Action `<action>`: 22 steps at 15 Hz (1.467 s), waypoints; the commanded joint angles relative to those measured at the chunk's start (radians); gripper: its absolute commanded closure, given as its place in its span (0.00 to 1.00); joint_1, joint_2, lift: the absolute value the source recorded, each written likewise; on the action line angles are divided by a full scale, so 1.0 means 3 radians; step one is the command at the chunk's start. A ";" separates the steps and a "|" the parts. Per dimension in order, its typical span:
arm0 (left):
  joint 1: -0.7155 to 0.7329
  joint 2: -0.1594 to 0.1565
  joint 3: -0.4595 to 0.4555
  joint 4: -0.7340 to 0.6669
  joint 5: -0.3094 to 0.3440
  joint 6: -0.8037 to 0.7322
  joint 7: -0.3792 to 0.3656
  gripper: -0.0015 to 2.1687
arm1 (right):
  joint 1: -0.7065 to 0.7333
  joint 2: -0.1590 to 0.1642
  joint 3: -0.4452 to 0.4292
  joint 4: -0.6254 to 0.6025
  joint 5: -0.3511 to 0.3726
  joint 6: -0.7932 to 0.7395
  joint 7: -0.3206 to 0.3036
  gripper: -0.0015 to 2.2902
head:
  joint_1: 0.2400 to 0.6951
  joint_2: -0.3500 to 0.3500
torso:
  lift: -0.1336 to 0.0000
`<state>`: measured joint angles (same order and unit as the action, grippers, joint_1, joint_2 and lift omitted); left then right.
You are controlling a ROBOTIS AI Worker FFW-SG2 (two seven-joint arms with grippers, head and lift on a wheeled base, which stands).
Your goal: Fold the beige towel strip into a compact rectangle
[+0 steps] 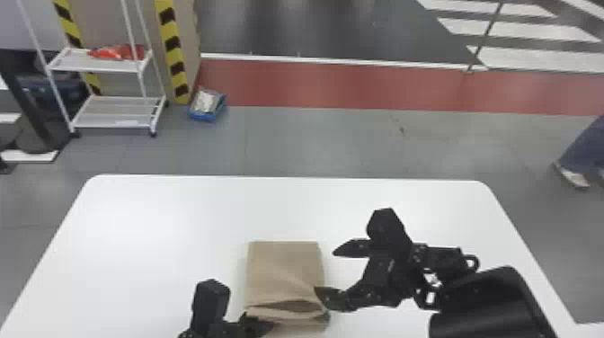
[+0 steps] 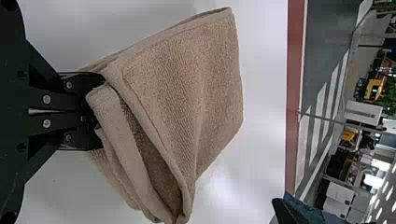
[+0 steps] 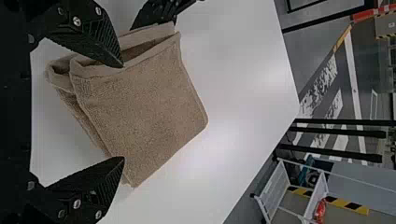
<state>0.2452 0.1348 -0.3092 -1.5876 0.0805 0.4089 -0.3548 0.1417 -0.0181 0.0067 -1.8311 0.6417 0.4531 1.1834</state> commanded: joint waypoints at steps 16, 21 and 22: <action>0.0845 0.0087 0.1312 -0.2066 0.0115 -0.0066 0.0073 0.00 | 0.0177 0.0063 -0.1060 -0.0416 -0.1290 -0.0449 -0.0810 0.05 | 1.00 0.47 | 1.00; 0.0773 0.0087 0.0933 -0.1831 0.0018 -0.1028 0.0717 0.01 | 0.0458 0.0063 -0.1265 -0.0636 -0.1955 -0.0684 -0.1260 0.06 | 1.00 0.40 | 1.00; 0.0753 0.0082 0.0811 -0.1744 -0.0033 -0.1283 0.0906 0.01 | 0.0566 0.0063 -0.1249 -0.0661 -0.2072 -0.0858 -0.1373 0.06 | 1.00 0.39 | 1.00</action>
<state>0.4794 0.1597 -0.0192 -2.1438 0.0891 0.1186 -0.1166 0.2748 0.0000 -0.3691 -2.0172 0.0634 0.2511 0.7915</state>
